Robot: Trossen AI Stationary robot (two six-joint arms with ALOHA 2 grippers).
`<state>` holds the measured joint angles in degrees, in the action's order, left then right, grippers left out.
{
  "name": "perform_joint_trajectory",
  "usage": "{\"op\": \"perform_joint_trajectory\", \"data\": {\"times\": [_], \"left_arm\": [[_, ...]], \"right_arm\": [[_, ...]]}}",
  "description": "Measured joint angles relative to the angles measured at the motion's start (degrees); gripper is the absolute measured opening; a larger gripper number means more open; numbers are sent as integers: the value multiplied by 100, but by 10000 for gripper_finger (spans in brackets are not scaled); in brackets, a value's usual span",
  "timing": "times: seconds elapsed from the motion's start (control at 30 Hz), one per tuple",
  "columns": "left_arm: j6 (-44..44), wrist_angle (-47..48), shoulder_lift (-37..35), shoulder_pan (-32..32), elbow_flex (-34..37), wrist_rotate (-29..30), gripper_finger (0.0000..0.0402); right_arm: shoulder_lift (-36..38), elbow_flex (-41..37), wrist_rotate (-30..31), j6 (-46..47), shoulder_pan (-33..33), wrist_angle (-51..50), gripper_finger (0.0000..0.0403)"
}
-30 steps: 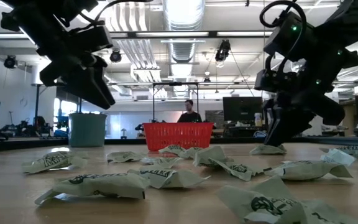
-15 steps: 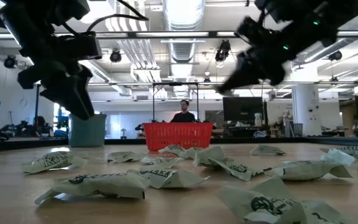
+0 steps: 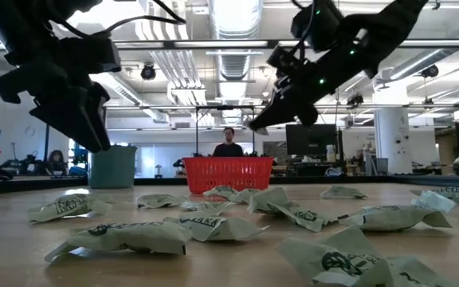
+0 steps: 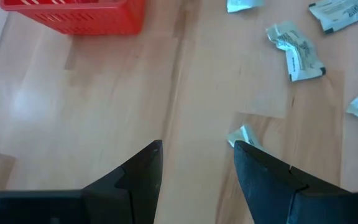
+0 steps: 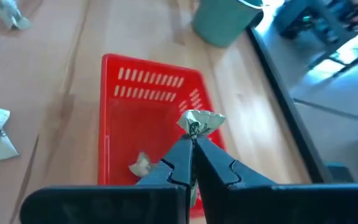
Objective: Pick and place items into bin
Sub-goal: Put the stevia packet into the red bin
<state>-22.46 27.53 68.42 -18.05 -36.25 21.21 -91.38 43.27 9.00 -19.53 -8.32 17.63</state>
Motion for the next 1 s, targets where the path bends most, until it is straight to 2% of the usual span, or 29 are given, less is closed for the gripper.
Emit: {"op": "perform_joint_trajectory", "data": {"times": [0.2, 0.4, 0.53, 0.67, 1.0], "left_arm": [[-131, -3, 0, -26, 0, -14, 181], [-144, 1, 0, -78, 2, -53, 181], [-261, 9, 0, -125, 2, -279, 181], [-430, 14, 28, -236, 9, -341, 181], [-423, -488, 987, -308, 17, -435, 180]], "right_arm": [[-508, 256, -177, -45, -129, 78, 24], [-612, 406, -218, -18, -122, -1, 86], [-337, 406, -217, -45, -99, -215, 124], [38, 374, -223, -61, 27, -599, 144], [606, 170, -353, -52, 329, -915, 143]]}}
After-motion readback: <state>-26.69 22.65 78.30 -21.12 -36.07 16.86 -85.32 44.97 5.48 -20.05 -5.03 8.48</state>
